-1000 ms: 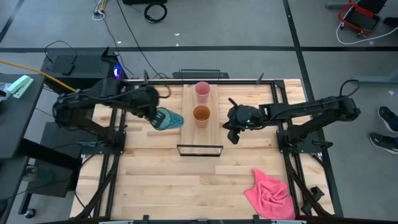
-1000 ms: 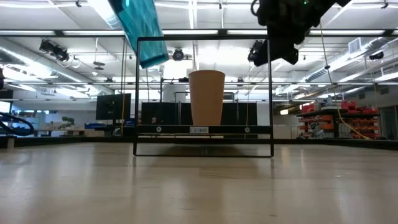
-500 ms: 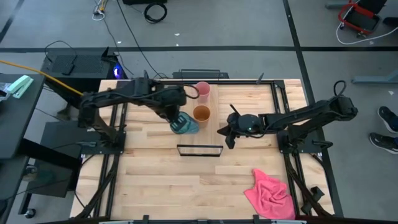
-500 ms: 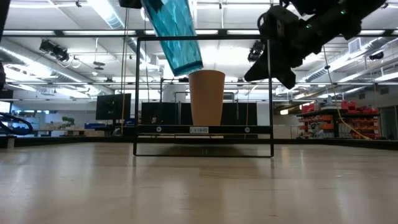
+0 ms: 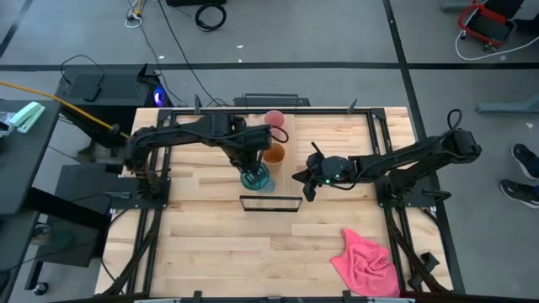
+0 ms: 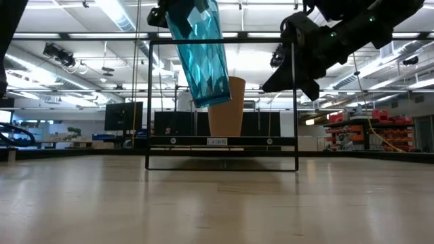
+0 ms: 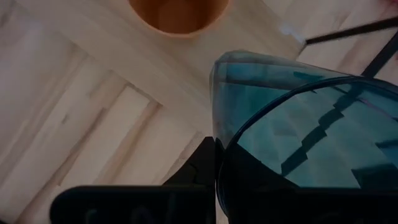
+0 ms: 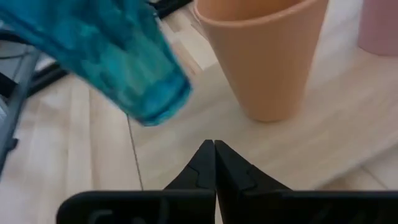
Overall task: Stack small to large cups/mugs on shelf
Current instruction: Put the blue glass on the shelf
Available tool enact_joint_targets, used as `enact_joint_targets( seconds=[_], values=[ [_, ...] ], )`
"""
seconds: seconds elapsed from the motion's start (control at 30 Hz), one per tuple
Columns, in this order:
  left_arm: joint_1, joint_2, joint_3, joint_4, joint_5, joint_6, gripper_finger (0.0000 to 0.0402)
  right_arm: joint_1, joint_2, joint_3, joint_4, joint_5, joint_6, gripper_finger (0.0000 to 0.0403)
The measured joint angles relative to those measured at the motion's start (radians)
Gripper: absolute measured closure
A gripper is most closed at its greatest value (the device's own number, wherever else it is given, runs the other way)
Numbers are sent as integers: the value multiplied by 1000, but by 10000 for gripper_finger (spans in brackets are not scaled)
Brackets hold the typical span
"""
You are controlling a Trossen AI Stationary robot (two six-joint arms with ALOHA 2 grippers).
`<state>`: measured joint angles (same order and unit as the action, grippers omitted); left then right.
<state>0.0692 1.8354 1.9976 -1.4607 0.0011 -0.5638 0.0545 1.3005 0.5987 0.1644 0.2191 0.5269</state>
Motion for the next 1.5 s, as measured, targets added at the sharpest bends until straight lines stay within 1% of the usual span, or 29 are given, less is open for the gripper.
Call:
enact_joint_targets(
  seconds=[0.1, 0.33, 0.53, 0.6, 0.8, 1.03, 1.3, 1.5],
  values=[
    [0, 12, 0, 19, 23, 1, 389, -13, 26, 0, 41, -22, -2, 401],
    [5, 34, 0, 39, 33, 8, 389, -33, 79, 0, 120, -94, -1, 402],
    [24, 51, 0, 62, 40, 9, 389, -56, 115, 0, 177, -125, 32, 402],
    [32, 59, 0, 57, 40, 9, 389, -67, 115, 0, 175, -130, 62, 402],
    [47, 79, 0, 55, 41, 27, 389, -93, 111, 0, 184, -188, 162, 402],
    [54, 108, 0, 39, 49, 52, 389, -94, 111, 0, 178, -263, 293, 403],
    [63, 110, 0, 60, 49, 52, 389, -134, 111, 0, 180, -319, 343, 403],
    [64, 125, 0, 93, 49, 47, 389, -137, 114, 0, 183, -328, 373, 403]
  ],
)
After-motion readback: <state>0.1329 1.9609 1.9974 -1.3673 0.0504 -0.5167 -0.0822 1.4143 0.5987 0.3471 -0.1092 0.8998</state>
